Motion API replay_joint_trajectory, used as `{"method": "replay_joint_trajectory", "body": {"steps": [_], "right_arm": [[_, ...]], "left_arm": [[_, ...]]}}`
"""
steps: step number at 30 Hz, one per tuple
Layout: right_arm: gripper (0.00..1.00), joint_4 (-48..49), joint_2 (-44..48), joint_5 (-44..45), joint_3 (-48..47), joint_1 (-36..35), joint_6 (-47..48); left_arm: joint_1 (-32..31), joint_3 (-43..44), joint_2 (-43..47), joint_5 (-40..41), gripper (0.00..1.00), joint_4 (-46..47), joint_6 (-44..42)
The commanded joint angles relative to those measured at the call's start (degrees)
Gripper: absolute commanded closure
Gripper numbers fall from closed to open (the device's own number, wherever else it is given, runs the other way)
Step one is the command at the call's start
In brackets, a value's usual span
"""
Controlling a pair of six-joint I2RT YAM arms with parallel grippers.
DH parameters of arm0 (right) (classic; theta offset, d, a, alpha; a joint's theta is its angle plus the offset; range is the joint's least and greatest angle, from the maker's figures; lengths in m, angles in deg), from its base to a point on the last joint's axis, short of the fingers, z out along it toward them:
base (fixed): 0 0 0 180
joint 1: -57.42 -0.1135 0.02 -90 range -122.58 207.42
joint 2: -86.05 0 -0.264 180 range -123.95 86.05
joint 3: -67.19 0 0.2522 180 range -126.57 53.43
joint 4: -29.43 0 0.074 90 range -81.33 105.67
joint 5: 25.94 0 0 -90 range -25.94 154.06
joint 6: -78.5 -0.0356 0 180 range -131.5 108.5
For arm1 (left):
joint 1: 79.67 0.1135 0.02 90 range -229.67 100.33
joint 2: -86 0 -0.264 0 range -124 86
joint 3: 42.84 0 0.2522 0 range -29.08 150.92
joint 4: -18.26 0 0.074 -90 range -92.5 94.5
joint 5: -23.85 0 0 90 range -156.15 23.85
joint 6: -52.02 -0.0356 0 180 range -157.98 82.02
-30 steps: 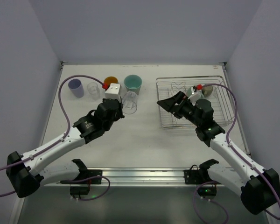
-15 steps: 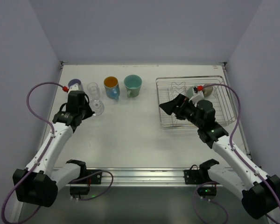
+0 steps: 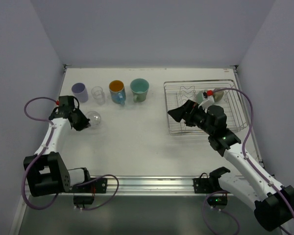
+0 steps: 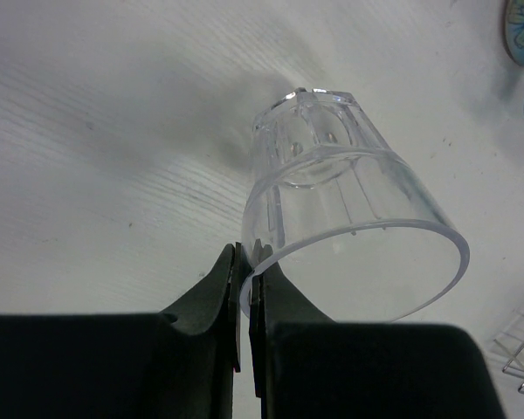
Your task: Unload the cups from the dish rack
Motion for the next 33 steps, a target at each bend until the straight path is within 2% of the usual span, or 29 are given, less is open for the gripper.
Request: {"method": "replay_joint_trajectory", "body": {"steps": [1, 7, 8, 10, 11, 15, 20, 25, 29, 33], "right_arm": [[0.01, 0.14, 0.58, 0.1, -2.4, 0.13, 1.05], [0.01, 0.31, 0.4, 0.19, -2.32, 0.13, 1.31], [0.01, 0.31, 0.32, 0.36, -2.23, 0.13, 1.31], [0.01, 0.31, 0.14, 0.36, -2.32, 0.04, 1.31], [0.01, 0.31, 0.05, 0.36, -2.23, 0.04, 1.31], [0.01, 0.66, -0.12, 0.27, -2.05, 0.04, 1.22], [0.01, 0.66, 0.4, 0.45, -1.53, 0.13, 1.14], [0.01, 2.25, 0.67, 1.15, -1.35, 0.13, 2.01], [0.01, 1.98, 0.93, 2.64, -1.17, 0.04, 3.07], [0.01, 1.46, 2.33, 6.68, -0.82, 0.04, 5.34]], "left_arm": [[2.62, 2.86, -2.25, -3.38, 1.0, -0.25, 0.86], [4.56, 4.26, -5.77, -3.29, 0.99, 2.39, 0.51], [4.56, 4.26, -5.95, -3.29, 0.9, 3.17, 0.33], [4.56, 4.18, -6.3, -2.76, 0.82, 3.44, 0.16], [4.65, 4.18, -6.3, -2.59, 0.74, 3.62, -0.19], [5.18, 4.0, -5.95, -2.06, 0.56, 3.88, -0.63], [5.79, 4.61, -5.07, -1.53, 0.45, 4.32, -1.34], [5.7, 6.9, -0.24, -1.61, 0.34, 5.28, -1.34], [5.09, 7.51, 6.42, -7.39, 0.27, 9.32, -0.98], [-0.68, 8.74, 12.67, -9.79, 0.23, 14.59, -3.18]]}}
